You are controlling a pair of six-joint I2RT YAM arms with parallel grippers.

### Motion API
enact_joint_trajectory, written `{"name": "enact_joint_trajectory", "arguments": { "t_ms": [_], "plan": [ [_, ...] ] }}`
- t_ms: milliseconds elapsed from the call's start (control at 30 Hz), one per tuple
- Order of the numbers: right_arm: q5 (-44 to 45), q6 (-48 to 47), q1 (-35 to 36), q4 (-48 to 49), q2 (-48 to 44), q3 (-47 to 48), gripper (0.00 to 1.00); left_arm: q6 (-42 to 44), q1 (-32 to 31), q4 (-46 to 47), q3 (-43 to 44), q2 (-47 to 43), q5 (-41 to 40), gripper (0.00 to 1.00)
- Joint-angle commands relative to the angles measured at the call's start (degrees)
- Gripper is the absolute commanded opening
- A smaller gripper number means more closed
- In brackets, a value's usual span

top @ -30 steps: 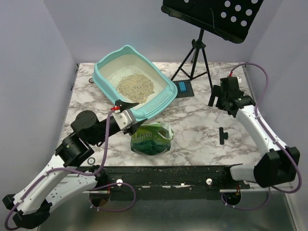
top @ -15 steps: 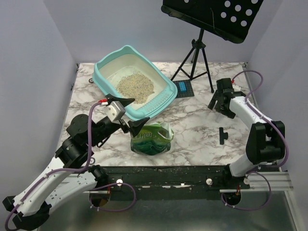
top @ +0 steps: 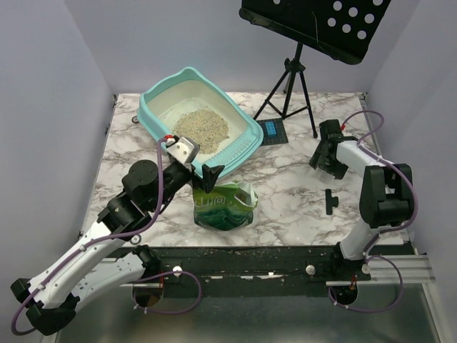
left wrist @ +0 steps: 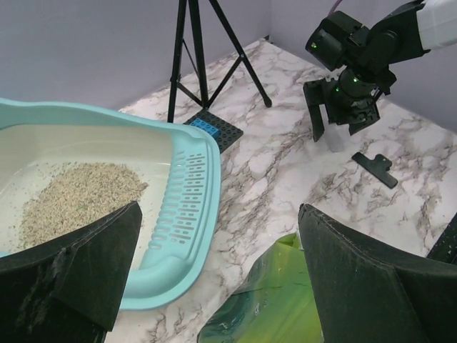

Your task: Fill the litter box with clean litter

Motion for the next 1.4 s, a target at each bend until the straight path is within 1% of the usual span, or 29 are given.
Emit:
{"name": "enact_joint_trajectory", "arguments": {
  "t_ms": [0,133,200,300,400,533,600,733,900,1000,1100,1200,1267,1367],
  "plan": [
    [-1.2,0.8,-0.7,1.8,2.0,1.4,0.84,0.1,0.0,2.5,-1.7,-1.1,-4.0,0.99],
    [-2.2,0.6,-0.8,1.9,3.3,1.4,0.74,-0.9,0.1,1.8,-1.7,0.4,-7.2,0.99],
    [-3.0,0.4,-0.8,2.0,3.8,1.6,0.66,-1.5,0.0,0.7,-1.1,1.7,-9.0,0.99],
    [-3.7,0.1,-0.9,1.9,4.6,2.1,0.56,-3.6,0.1,-0.5,0.2,3.2,-12.3,0.99],
    [-4.6,0.1,-1.0,1.9,4.9,2.0,0.38,-4.4,0.0,-1.7,0.9,3.3,-13.5,0.99],
    [-4.3,0.0,-0.9,2.0,4.1,1.4,0.1,-3.3,0.0,-1.2,-0.1,1.9,-12.9,0.99],
    [-3.7,-0.1,-0.9,2.1,3.2,0.8,0.01,-2.6,0.1,-0.8,-0.8,1.2,-12.7,0.99],
    [-3.0,0.0,-0.9,1.7,-1.1,-0.9,0.01,-2.1,0.0,-0.7,-1.5,0.6,-12.6,0.99],
    [-1.2,-1.5,1.1,-0.4,-12.2,-2.2,0.01,-1.9,0.1,-1.3,-1.2,0.2,-12.8,0.99],
    [-0.8,-4.2,4.8,-3.4,-18.9,-1.3,0.01,-1.5,0.0,-2.4,0.0,0.3,-12.9,0.99],
    [-1.0,-7.8,11.1,-8.9,-24.6,2.0,0.01,-1.7,0.0,-5.3,2.5,1.3,-11.9,0.99],
    [-5.5,-11.6,17.2,-14.3,-29.9,5.6,0.01,-1.2,0.0,-8.8,6.2,2.8,-8.4,0.99],
    [-12.8,-14.2,19.9,-16.4,-33.7,7.2,0.01,-1.3,0.1,-10.6,8.3,3.3,-5.8,0.99],
    [-24.9,-18.1,21.7,-20.1,-38.5,9.0,0.01,-1.2,0.0,-12.7,11.2,3.3,-2.6,0.99]
  ]
}}
